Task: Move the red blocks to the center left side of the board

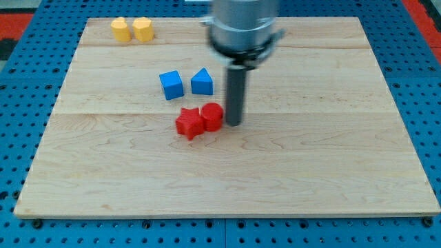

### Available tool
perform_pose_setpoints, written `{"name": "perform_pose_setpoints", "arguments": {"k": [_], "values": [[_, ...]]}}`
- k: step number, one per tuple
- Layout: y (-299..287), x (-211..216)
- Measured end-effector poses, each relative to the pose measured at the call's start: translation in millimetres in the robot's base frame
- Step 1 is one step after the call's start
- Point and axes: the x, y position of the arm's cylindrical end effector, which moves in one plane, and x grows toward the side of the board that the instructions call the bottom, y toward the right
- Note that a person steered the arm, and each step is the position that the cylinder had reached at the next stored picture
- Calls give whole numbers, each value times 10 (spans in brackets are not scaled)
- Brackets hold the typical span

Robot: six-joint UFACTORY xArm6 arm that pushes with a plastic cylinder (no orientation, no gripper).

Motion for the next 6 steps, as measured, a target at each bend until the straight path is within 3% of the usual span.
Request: {"name": "perform_pose_setpoints", "arguments": {"k": [2,3,4,5,6], "values": [[-1426,216],[-1472,203],[-1912,-7],[-1677,461],[-540,861]]}}
